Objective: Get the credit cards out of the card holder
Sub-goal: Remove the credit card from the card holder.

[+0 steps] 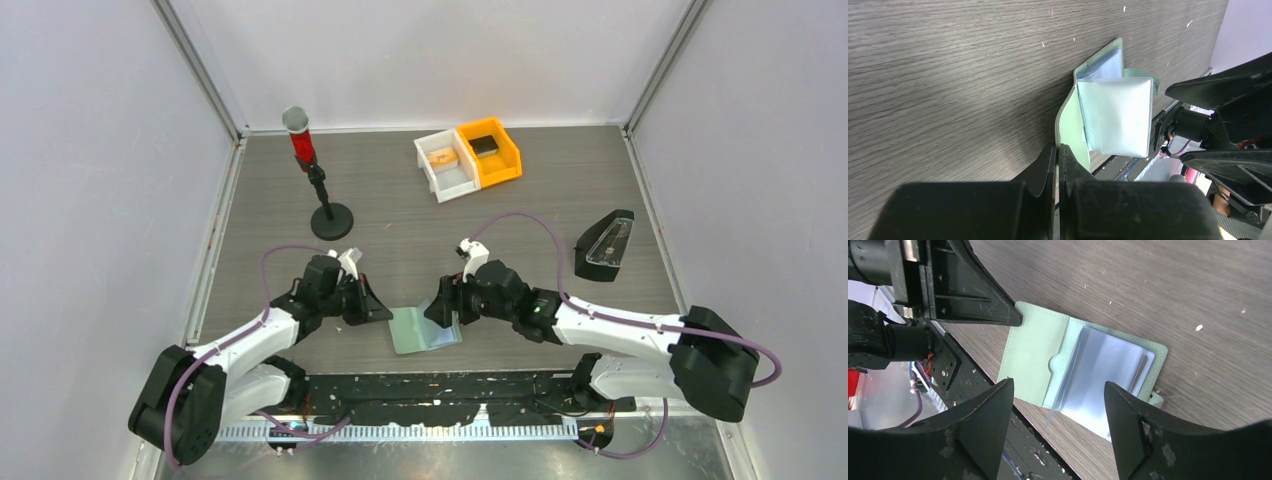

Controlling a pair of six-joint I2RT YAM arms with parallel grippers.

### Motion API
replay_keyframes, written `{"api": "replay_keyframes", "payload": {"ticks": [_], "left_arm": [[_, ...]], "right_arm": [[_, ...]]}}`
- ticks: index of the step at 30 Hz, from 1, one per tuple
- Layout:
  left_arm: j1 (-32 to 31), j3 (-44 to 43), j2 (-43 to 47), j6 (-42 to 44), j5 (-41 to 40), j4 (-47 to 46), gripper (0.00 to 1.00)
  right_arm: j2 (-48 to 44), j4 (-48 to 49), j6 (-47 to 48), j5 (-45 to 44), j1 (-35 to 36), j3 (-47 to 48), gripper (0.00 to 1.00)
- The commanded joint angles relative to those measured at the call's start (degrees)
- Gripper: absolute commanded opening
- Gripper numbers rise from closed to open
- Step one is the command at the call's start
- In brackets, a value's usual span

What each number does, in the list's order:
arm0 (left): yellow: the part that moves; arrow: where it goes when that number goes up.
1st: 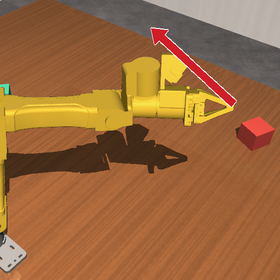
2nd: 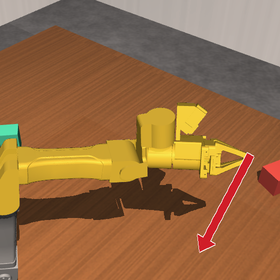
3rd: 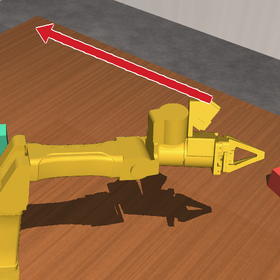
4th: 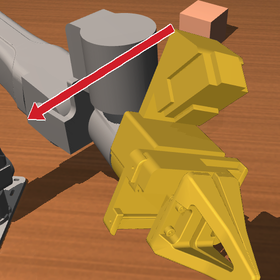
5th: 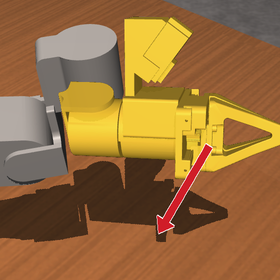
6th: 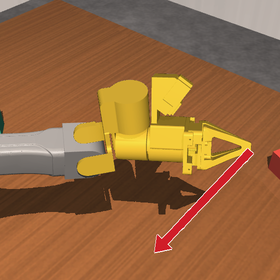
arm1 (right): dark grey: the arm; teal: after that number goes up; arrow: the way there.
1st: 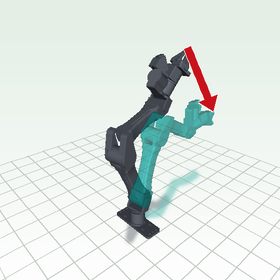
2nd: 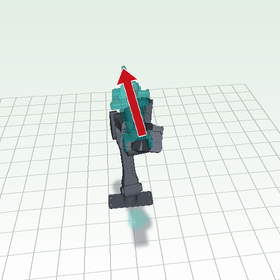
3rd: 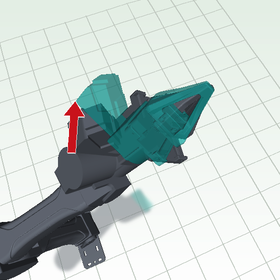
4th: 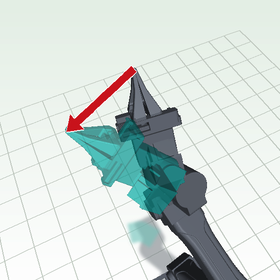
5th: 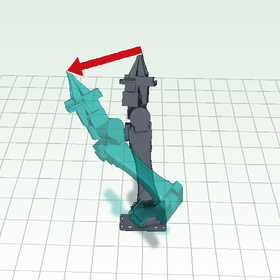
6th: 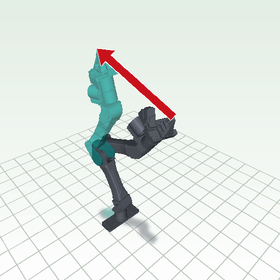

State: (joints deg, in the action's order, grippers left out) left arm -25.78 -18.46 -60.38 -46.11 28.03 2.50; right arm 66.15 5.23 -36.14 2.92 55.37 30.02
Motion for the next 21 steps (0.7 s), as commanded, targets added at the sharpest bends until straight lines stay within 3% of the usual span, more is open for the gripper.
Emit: {"api": "replay_keyframes", "payload": {"ticks": [1,21], "left_arm": [[-0.2,1.2,0.7,1.1,-1.4,0.3,0.0],[-0.1,4.0,2.8,0.0,-1.7,-0.2,0.0]], "right_arm": [[3.9,4.8,-2.9,3.1,0.2,0.1,0.75],[11.6,5.1,-6.2,1.5,1.0,1.0,0.78]]}}
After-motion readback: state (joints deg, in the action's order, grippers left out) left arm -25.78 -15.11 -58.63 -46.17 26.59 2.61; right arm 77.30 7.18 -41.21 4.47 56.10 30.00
